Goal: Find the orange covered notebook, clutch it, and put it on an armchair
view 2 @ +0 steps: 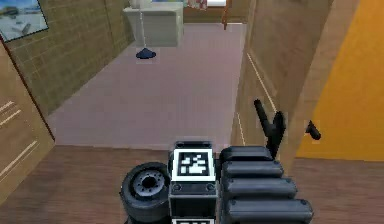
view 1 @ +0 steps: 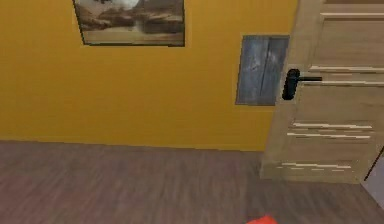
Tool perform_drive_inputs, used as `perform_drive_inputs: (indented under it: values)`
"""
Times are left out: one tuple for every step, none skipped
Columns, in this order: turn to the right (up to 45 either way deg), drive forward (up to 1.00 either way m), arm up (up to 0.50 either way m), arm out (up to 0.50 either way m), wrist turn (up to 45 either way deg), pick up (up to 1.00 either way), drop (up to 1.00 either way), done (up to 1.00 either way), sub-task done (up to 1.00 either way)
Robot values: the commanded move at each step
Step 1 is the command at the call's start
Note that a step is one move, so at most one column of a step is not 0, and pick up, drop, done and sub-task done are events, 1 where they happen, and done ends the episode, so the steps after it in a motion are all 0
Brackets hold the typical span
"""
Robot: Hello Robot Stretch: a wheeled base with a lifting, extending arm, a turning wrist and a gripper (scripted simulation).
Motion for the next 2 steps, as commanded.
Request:
perform_drive_inputs:
  values:
    - [30.0,0.00,0.00,0.00,0.0,0.00,0.00,0.00,0.00]
    - [0.0,0.05,0.00,0.00,0.0,0.00,0.00,0.00,0.00]
